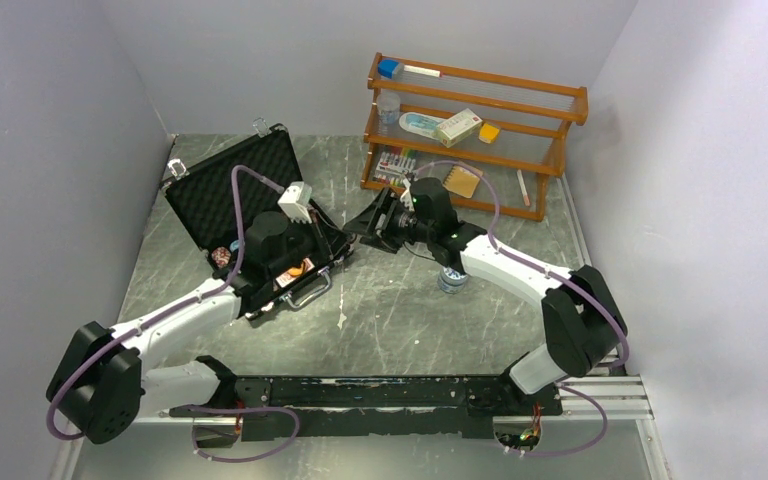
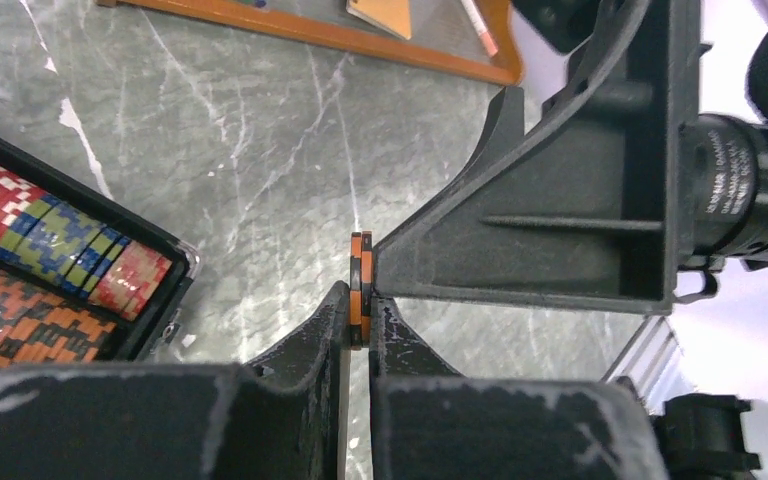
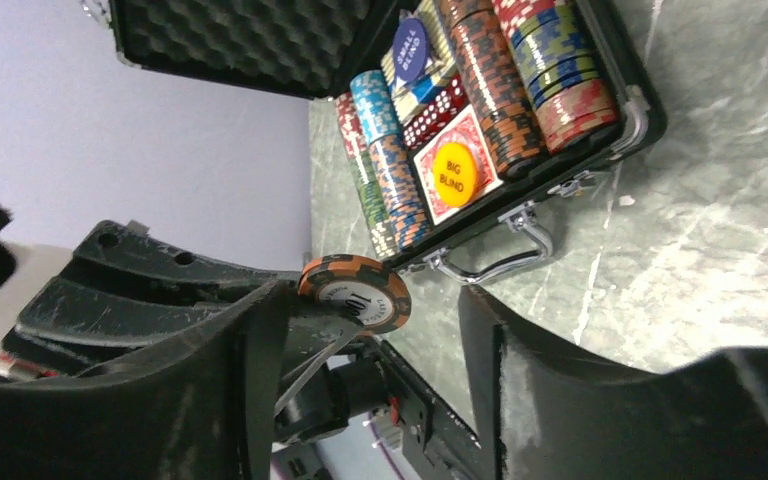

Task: Pack up texas hold em set

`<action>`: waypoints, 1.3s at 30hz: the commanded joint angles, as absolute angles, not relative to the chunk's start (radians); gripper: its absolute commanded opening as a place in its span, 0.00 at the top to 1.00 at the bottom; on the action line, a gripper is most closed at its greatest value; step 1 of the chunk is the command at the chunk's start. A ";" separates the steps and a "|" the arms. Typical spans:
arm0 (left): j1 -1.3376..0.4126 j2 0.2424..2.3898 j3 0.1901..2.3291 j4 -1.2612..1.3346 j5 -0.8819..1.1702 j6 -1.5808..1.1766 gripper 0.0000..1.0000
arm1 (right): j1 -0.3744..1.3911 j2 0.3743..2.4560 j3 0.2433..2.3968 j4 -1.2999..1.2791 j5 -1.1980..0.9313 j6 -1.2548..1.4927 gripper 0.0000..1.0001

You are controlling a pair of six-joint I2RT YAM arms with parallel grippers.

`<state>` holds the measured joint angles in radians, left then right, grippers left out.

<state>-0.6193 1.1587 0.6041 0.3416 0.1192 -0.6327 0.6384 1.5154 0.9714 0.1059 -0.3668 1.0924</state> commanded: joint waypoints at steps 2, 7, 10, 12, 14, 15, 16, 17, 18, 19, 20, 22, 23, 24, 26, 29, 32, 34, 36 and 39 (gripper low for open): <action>-0.625 1.157 0.753 0.112 0.116 -0.470 0.93 | 0.623 1.490 1.055 -0.018 -0.295 0.948 0.27; -0.626 1.180 0.959 -0.286 0.139 -0.237 0.93 | 0.537 1.437 1.009 -0.009 -0.306 0.933 0.26; -0.625 1.209 1.029 -0.407 0.117 -0.122 0.93 | 0.499 1.415 0.951 -0.005 -0.324 0.925 0.26; -0.625 1.255 1.083 -0.486 0.096 -0.066 0.93 | 0.458 1.407 0.934 -0.018 -0.333 0.912 0.26; -0.624 1.308 1.142 -0.555 0.098 -0.013 0.93 | 0.440 1.396 0.915 -0.028 -0.339 0.897 0.26; -0.625 1.336 1.165 -0.582 0.092 0.006 0.93 | 0.431 1.386 0.902 -0.030 -0.338 0.894 0.26; -0.625 1.363 1.186 -0.603 0.086 0.026 0.93 | 0.423 1.378 0.888 -0.029 -0.339 0.891 0.26; -0.625 1.390 1.200 -0.619 0.077 0.048 0.93 | 0.415 1.372 0.871 -0.026 -0.342 0.889 0.26; -0.625 1.414 1.211 -0.629 0.057 0.062 0.93 | 0.406 1.366 0.856 -0.021 -0.346 0.888 0.26; -0.626 1.442 1.224 -0.640 0.019 0.071 0.93 | 0.398 1.362 0.842 -0.018 -0.353 0.889 0.26; -0.625 1.471 1.239 -0.659 -0.026 0.074 0.93 | 0.389 1.360 0.829 -0.013 -0.364 0.891 0.26; -0.623 1.520 1.256 -0.683 -0.056 0.090 0.93 | 0.375 1.357 0.811 -0.007 -0.388 0.893 0.26; -0.622 1.542 1.262 -0.686 -0.049 0.094 0.93 | 0.369 1.355 0.803 -0.004 -0.394 0.894 0.27; -0.622 1.566 1.272 -0.690 -0.038 0.098 0.93 | 0.367 1.355 0.797 -0.001 -0.399 0.894 0.27; -0.621 1.601 1.285 -0.685 -0.027 0.100 0.93 | 0.363 1.352 0.791 0.001 -0.404 0.893 0.27; -0.620 1.649 1.298 -0.678 -0.017 0.111 0.93 | 0.358 1.351 0.783 0.006 -0.409 0.895 0.27; -0.620 1.719 1.337 -0.705 -0.035 0.116 0.93 | 0.355 1.350 0.779 0.008 -0.412 0.896 0.27; -0.620 1.750 1.353 -0.714 -0.074 0.112 0.93 | 0.354 1.350 0.780 0.006 -0.415 0.895 0.27; -0.621 1.764 1.356 -0.718 -0.097 0.113 0.93 | 0.353 1.348 0.780 0.001 -0.414 0.891 0.27; -0.620 1.772 1.353 -0.711 -0.106 0.112 0.93 | 0.351 1.347 0.778 0.000 -0.414 0.893 0.28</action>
<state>-0.6189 1.7691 1.3235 -0.6868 -0.0578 0.0971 0.3641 1.3735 0.7902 -0.0124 -0.4034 0.9066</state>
